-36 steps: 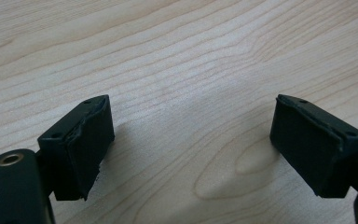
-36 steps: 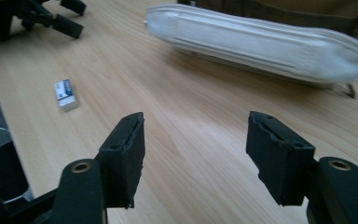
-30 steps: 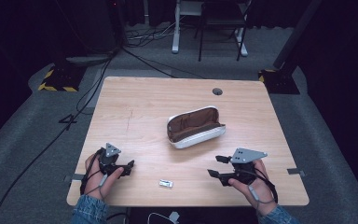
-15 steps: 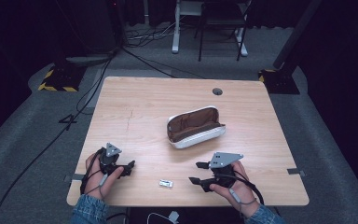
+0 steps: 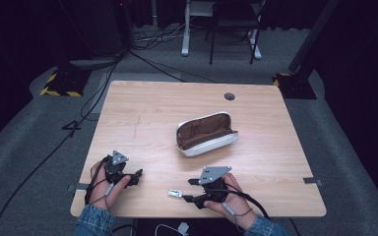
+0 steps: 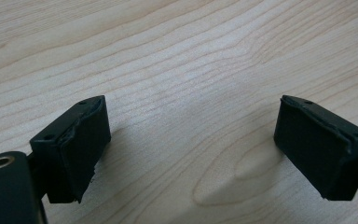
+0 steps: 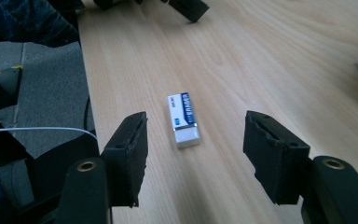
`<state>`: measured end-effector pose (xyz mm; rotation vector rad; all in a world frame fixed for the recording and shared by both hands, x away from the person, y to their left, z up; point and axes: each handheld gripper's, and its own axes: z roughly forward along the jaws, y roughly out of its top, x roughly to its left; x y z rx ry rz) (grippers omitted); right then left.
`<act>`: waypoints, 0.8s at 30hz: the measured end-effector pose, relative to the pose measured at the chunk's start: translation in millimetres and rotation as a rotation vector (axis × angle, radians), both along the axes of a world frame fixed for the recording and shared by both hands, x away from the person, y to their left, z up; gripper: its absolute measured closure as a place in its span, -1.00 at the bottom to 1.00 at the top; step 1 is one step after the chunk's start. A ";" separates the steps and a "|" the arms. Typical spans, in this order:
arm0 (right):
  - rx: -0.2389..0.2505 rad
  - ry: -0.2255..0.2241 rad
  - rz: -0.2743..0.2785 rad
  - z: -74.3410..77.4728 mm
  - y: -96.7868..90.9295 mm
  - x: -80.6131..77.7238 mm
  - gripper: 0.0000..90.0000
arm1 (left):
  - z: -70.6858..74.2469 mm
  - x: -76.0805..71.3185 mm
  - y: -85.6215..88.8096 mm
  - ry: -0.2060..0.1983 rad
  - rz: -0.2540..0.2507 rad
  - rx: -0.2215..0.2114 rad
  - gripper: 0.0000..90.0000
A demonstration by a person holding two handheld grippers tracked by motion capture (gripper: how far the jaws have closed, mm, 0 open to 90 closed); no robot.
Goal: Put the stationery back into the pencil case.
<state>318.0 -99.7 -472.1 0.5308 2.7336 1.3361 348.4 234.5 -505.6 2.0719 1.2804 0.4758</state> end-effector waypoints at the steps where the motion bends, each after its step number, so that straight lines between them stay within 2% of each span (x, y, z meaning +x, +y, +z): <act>1: -0.004 0.001 0.005 -2.0 3.4 -0.2 -0.08 | -0.1 0.2 0.0 0.000 -0.001 -0.001 -0.76; 3: -0.011 0.006 0.010 -3.7 6.7 -0.6 -0.05 | 0.0 0.2 0.0 0.000 0.000 0.000 -0.76; 6: -0.045 0.006 0.041 -10.8 17.2 0.7 0.14 | 0.0 0.2 -0.1 0.000 0.000 0.000 -0.76; 10: -0.068 0.002 0.044 -17.4 24.7 3.7 0.21 | 0.0 0.2 0.0 0.000 -0.001 0.000 -0.76; 15: -0.103 -0.026 0.042 -21.4 31.8 5.7 0.33 | 0.1 0.1 -0.1 0.001 0.001 0.002 -0.76; 18: -0.119 -0.032 0.063 -23.8 35.1 3.4 0.43 | 0.0 0.2 -0.1 0.000 0.000 0.001 -0.76; 20: -0.126 -0.068 0.069 -24.4 36.2 1.3 0.51 | 0.0 0.2 -0.1 0.000 0.000 0.001 -0.76; 22: -0.127 -0.067 0.072 -24.2 35.7 1.4 0.62 | 0.1 0.1 -0.1 0.001 0.001 0.002 -0.76; 24: -0.122 -0.065 0.069 -24.5 35.0 1.6 0.64 | 0.0 0.2 -0.1 0.000 0.000 0.001 -0.76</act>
